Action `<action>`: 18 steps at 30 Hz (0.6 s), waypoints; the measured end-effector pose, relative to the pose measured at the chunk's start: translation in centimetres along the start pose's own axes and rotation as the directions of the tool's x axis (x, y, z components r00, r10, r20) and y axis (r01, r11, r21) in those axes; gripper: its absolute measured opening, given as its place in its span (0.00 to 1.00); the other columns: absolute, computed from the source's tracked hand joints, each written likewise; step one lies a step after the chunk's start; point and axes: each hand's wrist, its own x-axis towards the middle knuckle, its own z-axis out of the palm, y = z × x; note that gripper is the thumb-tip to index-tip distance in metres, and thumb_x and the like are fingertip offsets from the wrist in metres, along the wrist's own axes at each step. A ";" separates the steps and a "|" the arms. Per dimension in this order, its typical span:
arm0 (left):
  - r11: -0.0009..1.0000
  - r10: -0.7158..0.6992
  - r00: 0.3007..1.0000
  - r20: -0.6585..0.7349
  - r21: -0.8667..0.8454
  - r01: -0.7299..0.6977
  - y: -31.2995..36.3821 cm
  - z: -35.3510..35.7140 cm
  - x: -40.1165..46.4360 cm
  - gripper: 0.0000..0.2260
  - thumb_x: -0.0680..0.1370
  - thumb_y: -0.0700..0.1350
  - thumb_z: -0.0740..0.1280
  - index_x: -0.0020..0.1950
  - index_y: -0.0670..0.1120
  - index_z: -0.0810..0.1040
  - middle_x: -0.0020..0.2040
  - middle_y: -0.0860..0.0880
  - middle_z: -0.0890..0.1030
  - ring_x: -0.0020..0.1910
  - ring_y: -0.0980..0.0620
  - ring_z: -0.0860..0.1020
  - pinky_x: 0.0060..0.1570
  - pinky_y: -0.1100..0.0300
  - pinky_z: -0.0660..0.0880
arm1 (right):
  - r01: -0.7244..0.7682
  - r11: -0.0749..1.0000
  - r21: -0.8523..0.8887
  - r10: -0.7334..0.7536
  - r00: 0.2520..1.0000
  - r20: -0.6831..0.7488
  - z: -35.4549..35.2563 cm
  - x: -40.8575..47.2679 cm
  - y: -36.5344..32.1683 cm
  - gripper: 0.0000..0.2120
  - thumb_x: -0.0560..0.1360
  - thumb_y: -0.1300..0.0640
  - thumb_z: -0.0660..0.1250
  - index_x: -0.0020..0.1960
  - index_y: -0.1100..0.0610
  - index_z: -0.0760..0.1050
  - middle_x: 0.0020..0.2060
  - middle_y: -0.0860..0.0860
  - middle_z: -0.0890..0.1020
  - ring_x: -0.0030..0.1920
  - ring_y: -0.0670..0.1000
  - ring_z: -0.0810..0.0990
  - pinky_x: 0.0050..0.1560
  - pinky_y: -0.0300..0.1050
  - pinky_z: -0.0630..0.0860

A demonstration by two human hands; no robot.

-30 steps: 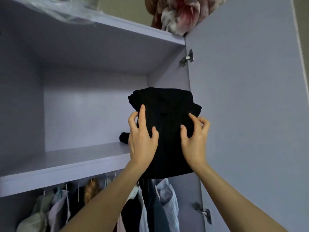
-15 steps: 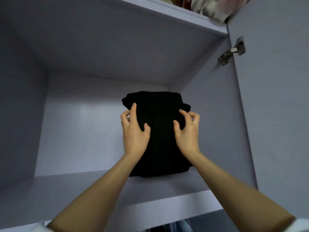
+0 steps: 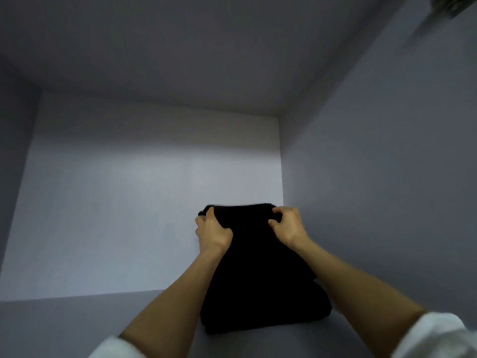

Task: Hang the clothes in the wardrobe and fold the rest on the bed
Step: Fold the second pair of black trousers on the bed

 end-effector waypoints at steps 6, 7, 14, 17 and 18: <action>0.669 -0.243 0.942 0.232 0.743 -0.010 -4.5 1.9 0.0 0.29 0.80 0.55 0.58 0.77 0.46 0.52 0.77 0.43 0.40 0.75 0.39 0.43 0.70 0.38 0.51 | -0.006 0.857 -0.516 0.151 0.959 0.240 3.7 0.3 3.5 0.11 0.79 0.57 0.57 0.60 0.58 0.70 0.68 0.56 0.63 0.64 0.59 0.69 0.64 0.53 0.66; 0.608 -0.198 0.938 0.285 0.786 -0.110 -4.9 1.8 0.0 0.30 0.80 0.59 0.54 0.78 0.50 0.46 0.77 0.45 0.35 0.75 0.40 0.37 0.69 0.34 0.44 | 0.114 0.816 -0.567 0.055 0.961 0.271 4.1 0.3 3.5 0.15 0.80 0.54 0.55 0.65 0.56 0.69 0.71 0.55 0.62 0.68 0.58 0.65 0.66 0.57 0.62; 0.512 -0.376 0.760 0.531 0.802 -0.307 -5.4 2.2 -1.2 0.26 0.80 0.63 0.42 0.77 0.58 0.43 0.78 0.52 0.40 0.76 0.47 0.36 0.66 0.31 0.34 | 0.329 0.761 -0.558 0.113 0.781 0.614 4.4 -2.0 5.0 0.25 0.81 0.42 0.37 0.77 0.43 0.46 0.77 0.46 0.48 0.77 0.51 0.42 0.73 0.63 0.42; 0.488 -0.347 0.790 0.506 0.816 -0.309 -4.5 0.9 -2.3 0.26 0.80 0.62 0.41 0.77 0.57 0.43 0.78 0.50 0.41 0.76 0.47 0.38 0.67 0.31 0.34 | 0.310 0.752 -0.581 0.148 0.780 0.608 2.8 -3.4 4.5 0.25 0.81 0.42 0.38 0.77 0.45 0.45 0.77 0.47 0.46 0.76 0.52 0.40 0.72 0.64 0.42; 0.482 -0.310 0.817 0.485 0.821 -0.304 -4.2 0.3 -2.8 0.26 0.81 0.61 0.42 0.77 0.57 0.42 0.78 0.49 0.40 0.76 0.46 0.39 0.67 0.31 0.35 | 0.297 0.758 -0.580 0.139 0.796 0.589 2.4 -4.1 4.2 0.25 0.81 0.42 0.39 0.77 0.46 0.46 0.77 0.47 0.46 0.76 0.52 0.40 0.71 0.65 0.42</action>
